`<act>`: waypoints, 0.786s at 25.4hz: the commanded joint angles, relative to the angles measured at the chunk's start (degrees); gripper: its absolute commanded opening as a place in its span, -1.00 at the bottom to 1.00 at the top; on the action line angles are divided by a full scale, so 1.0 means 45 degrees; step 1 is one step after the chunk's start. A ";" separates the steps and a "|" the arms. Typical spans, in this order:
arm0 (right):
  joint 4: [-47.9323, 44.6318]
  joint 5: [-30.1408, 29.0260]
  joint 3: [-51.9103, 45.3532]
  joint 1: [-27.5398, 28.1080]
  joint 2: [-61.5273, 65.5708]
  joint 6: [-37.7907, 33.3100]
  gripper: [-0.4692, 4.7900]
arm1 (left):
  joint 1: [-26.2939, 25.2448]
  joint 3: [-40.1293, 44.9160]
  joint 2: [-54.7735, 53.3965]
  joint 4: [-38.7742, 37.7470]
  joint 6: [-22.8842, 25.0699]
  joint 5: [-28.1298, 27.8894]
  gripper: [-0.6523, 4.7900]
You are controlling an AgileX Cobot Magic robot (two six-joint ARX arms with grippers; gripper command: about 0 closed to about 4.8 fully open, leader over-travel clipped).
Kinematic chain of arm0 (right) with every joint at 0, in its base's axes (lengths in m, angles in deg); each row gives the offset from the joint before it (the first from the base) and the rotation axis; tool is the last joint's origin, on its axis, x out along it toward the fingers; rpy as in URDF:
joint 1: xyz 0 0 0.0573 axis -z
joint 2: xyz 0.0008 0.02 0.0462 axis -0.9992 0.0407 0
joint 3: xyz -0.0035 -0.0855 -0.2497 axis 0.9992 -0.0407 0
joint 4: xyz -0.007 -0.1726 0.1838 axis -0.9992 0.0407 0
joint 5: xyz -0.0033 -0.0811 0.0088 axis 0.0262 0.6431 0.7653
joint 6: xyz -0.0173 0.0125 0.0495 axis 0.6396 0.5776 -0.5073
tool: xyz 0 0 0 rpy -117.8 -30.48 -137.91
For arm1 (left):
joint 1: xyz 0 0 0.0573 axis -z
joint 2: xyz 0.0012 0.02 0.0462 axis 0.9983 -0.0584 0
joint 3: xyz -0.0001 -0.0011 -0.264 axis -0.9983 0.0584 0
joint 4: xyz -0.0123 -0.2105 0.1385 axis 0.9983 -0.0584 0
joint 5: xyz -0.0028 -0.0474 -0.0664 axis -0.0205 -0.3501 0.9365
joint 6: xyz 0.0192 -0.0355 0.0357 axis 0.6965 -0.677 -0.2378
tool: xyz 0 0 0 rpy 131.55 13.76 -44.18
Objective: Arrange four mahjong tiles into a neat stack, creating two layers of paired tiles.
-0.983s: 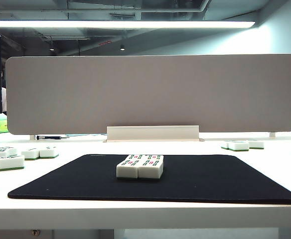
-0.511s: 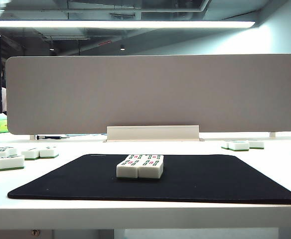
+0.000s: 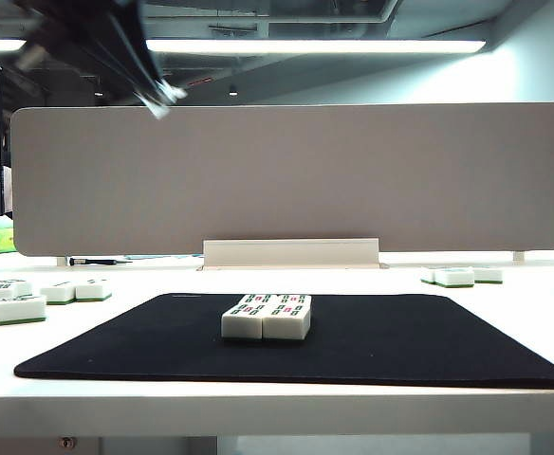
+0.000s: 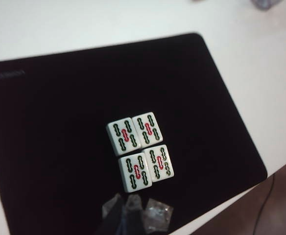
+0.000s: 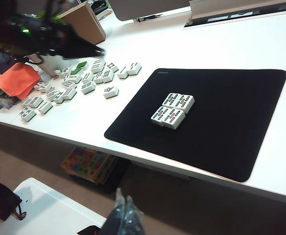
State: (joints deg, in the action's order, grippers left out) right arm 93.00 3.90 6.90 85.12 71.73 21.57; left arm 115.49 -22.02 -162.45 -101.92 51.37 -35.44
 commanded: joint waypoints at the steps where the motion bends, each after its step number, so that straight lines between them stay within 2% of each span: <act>1: -0.0170 0.0015 0.0034 -0.0015 -0.0146 0.0063 -0.83 | 0.0418 -0.0748 -0.1025 -0.0563 0.0000 -0.0131 -0.78; 6: -0.0165 0.0015 0.0034 -0.0010 -0.0146 0.0063 -0.83 | 0.0962 -0.1836 -0.2516 -0.1175 -0.0005 -0.0209 -0.78; 13: -0.0170 0.0019 0.0029 -0.0010 -0.0146 0.0063 -0.83 | 0.1297 -0.4624 -0.5445 -0.4566 -0.0107 -0.0442 -0.78; 17: -0.0170 0.0019 0.0029 -0.0010 -0.0146 0.0063 -0.83 | 0.1379 -0.5518 -0.6475 -0.4828 -0.0816 -0.0437 -0.77; 19: -0.0170 0.0015 0.0029 -0.0010 -0.0146 0.0063 -0.83 | 0.1418 -0.5751 -0.6815 -0.4828 -0.0947 -0.0374 -0.68; 20: -0.0170 0.0019 0.0029 -0.0010 -0.0146 0.0063 -0.83 | 0.1545 -0.5795 -0.7096 -0.4775 -0.0996 -0.0325 -0.39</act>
State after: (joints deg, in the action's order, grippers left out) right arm 92.97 3.95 6.85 85.12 71.75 21.66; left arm 122.01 -47.99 -193.99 -123.53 47.37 -37.41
